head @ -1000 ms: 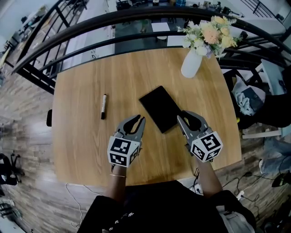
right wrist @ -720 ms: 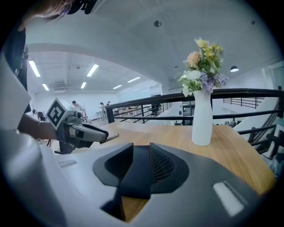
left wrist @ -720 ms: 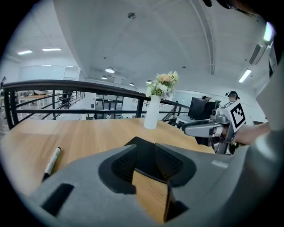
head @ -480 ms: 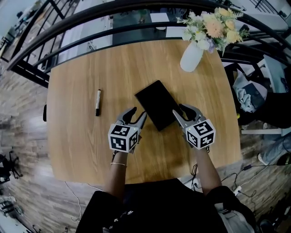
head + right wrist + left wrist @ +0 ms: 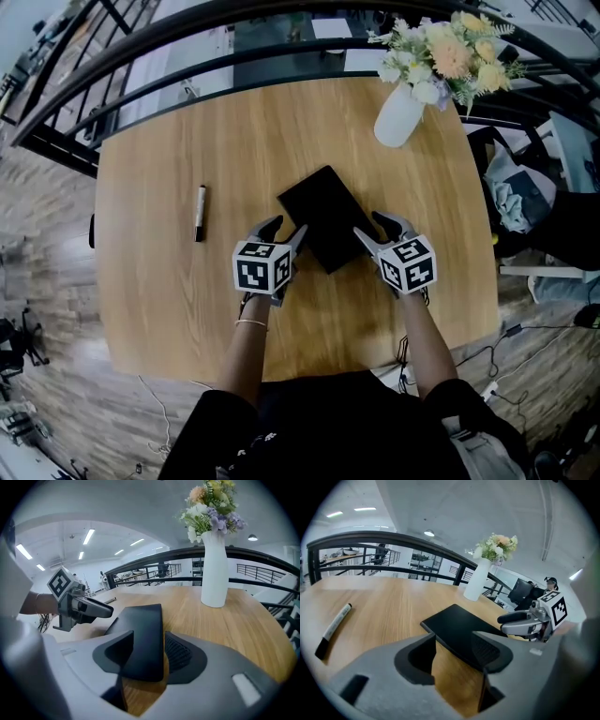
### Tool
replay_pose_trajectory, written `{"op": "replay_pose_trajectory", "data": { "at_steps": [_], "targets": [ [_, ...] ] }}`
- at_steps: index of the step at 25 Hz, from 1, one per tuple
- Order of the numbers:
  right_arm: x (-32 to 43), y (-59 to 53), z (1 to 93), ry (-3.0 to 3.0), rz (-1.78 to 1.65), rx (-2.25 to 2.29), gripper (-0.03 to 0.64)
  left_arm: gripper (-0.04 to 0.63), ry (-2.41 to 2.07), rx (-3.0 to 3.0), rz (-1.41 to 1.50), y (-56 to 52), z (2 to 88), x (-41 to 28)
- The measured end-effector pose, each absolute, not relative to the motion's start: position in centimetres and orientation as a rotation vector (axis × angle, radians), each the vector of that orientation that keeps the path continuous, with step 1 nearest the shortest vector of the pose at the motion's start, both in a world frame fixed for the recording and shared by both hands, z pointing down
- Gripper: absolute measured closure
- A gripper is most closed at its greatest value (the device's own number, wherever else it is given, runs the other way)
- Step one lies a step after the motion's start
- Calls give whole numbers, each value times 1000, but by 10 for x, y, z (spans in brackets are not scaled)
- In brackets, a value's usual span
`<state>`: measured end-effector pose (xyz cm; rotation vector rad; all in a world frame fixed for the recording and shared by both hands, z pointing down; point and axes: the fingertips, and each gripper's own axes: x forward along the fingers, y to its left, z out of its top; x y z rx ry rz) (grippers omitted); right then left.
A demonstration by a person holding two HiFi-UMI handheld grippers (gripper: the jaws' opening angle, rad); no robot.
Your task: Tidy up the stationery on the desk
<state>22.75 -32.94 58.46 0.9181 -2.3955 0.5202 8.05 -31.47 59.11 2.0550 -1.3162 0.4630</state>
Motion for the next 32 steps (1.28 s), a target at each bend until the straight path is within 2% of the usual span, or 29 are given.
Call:
{"op": "replay_pose_trajectory", "data": {
  "at_steps": [14, 15, 17, 32],
  "targets": [
    [223, -328, 614, -2314, 628, 834, 393, 356, -1285, 1953, 490, -322, 616, 85],
    [223, -329, 614, -2311, 631, 834, 393, 358, -1280, 1956, 495, -322, 617, 87],
    [223, -329, 615, -2309, 642, 829, 394, 408, -1275, 1961, 513, -323, 618, 90],
    [216, -316, 615, -2296, 644, 829, 403, 423, -1278, 1962, 530, -319, 618, 86]
  ]
}}
